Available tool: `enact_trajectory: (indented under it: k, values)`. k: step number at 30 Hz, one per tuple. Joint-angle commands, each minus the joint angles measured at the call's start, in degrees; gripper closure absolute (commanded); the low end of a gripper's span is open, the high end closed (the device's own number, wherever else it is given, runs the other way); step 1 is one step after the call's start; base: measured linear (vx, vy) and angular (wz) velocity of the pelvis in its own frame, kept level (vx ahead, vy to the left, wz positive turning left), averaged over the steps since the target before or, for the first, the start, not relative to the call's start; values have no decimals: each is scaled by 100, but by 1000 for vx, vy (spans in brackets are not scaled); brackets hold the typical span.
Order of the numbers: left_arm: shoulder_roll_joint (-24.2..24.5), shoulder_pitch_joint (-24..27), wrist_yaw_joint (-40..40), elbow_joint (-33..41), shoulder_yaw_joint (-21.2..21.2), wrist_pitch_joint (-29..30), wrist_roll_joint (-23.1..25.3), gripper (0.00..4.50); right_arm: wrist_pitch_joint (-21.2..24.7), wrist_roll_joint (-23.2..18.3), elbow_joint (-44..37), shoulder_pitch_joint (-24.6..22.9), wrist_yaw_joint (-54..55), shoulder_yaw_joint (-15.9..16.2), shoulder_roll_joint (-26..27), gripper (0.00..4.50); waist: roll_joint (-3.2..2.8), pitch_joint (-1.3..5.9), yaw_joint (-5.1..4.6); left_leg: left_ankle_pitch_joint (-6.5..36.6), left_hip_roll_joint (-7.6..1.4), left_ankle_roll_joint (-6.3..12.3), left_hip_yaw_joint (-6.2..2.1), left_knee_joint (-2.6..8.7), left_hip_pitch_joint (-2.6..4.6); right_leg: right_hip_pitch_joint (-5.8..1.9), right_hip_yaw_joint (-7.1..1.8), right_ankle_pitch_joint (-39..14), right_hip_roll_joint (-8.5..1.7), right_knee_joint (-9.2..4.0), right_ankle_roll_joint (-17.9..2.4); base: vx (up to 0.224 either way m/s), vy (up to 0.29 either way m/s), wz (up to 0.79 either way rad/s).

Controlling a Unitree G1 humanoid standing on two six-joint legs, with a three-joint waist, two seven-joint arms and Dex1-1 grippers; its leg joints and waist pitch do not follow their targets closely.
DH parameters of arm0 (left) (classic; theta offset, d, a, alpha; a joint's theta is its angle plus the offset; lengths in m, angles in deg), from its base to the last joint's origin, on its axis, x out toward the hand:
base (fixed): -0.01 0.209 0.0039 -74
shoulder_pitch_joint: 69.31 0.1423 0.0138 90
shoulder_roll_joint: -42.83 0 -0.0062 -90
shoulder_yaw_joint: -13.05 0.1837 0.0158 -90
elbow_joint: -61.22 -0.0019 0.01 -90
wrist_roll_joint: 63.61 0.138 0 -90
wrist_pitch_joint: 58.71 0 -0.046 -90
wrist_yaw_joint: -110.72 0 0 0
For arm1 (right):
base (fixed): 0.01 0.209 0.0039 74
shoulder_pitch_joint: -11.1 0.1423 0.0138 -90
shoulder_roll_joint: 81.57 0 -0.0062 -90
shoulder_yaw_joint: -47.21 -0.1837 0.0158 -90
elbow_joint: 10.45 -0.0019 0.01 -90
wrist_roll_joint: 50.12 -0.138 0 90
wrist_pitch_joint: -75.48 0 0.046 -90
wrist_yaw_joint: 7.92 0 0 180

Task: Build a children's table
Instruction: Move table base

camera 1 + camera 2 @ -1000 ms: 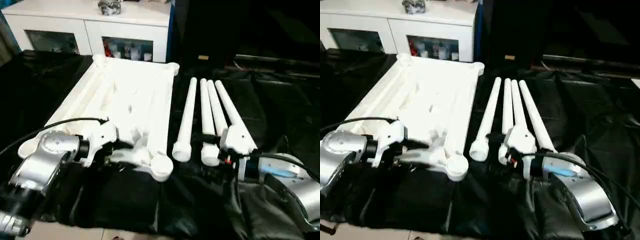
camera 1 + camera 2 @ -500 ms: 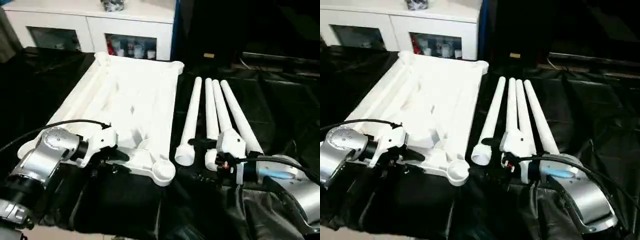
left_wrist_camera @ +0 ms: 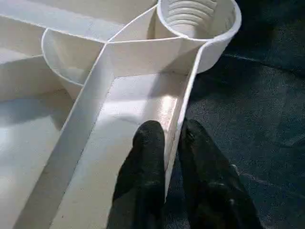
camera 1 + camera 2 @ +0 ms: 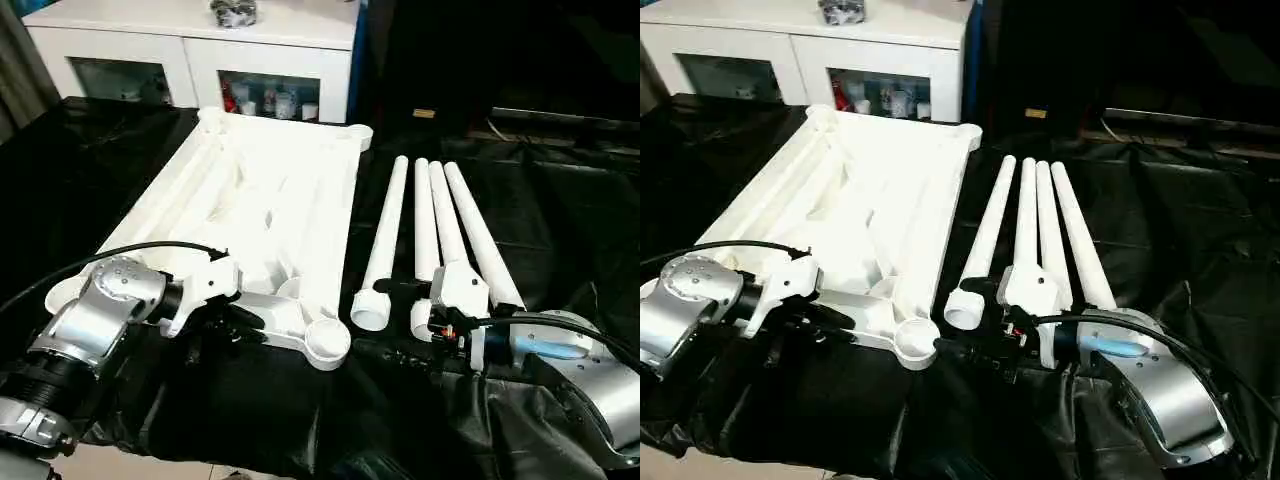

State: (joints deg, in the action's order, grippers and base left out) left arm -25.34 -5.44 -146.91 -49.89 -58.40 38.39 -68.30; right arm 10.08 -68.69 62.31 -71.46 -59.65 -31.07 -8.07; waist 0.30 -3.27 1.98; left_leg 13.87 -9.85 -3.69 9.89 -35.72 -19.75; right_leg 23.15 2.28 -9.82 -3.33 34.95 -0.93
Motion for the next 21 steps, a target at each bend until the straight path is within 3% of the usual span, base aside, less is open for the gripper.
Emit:
enact_trajectory:
  k: [1, 7, 13, 14, 15, 16, 17, 18, 19, 21]
  values:
    - [4, 122, 223, 61, -47, 93, 76, 424, 27, 5, -25, 32, 13, 26, 8, 0, -59, 333, 28, 836, -327, 50, -126, 523, -17, -298, -292, -1403, -474, -381, -1299, 0, 0, 0]
    - [9, 608, 710, 747, -214, 496, 84, 450, -26, 37, 49, 96, 172, -12, 144, 0, -63, 325, -16, 852, -335, 66, -132, 527, -32, -303, -288, -1391, -474, -375, -1328, 0, 0, 0]
    - [-53, 1222, 1237, 1616, -294, 985, 128, 450, -11, 24, 19, 75, 244, -34, 217, 0, -67, 301, -17, 1088, -333, 71, -128, 536, -4, -271, -292, -1867, -459, -429, -1202, 0, 0, 0]
    - [-132, 1387, 1448, 1883, -338, 1145, 128, 450, -1, 18, 9, 68, 273, -41, 248, 0, -39, 297, -15, 1109, -328, 87, -118, 533, 5, -253, -293, -1945, -445, -444, -1161, 0, 0, 0]
    - [-172, 1449, 1536, 1991, -356, 1211, 128, 450, 7, 13, 4, 65, 285, -45, 260, 0, -48, 295, -13, 1095, -335, 84, -126, 538, 0, -257, -294, -1951, -451, -437, -1159, 0, 0, 0]
    - [-237, 1501, 1604, 2078, -359, 1211, 114, 450, 17, -4, -2, 67, 308, -55, 288, 0, -5, 288, -13, 1108, -323, 102, -117, 537, -5, -249, -290, -2065, -439, -466, -1102, 0, 0, 0]
    - [-245, 1512, 1619, 2100, -358, 1216, 110, 450, 19, -6, -3, 67, 312, -56, 293, 0, -25, 288, 2, 1118, -328, 103, -126, 539, 3, -244, -292, -2115, -448, -457, -1085, 0, 0, 0]
    - [-304, 1569, 1714, 2222, -352, 1245, 95, 450, 33, -23, -5, 74, 339, -70, 327, 0, 30, 281, -6, 1140, -318, 121, -116, 537, -2, -230, -291, -2233, -436, -481, -1022, 0, 0, 0]
    - [-348, 1586, 1755, 2256, -341, 1224, 86, 450, 55, -45, -8, 82, 360, -78, 356, 0, -7, 287, 7, 1096, -324, 116, -133, 549, -11, -239, -293, -2212, -446, -465, -1004, 0, 0, 0]
    - [-429, 1611, 1816, 2310, -332, 1190, 40, 450, 89, -78, -7, 111, 396, -91, 400, 0, 36, 286, -3, 1089, -312, 136, -127, 544, -17, -236, -291, -2229, -438, -473, -956, 0, 0, 0]
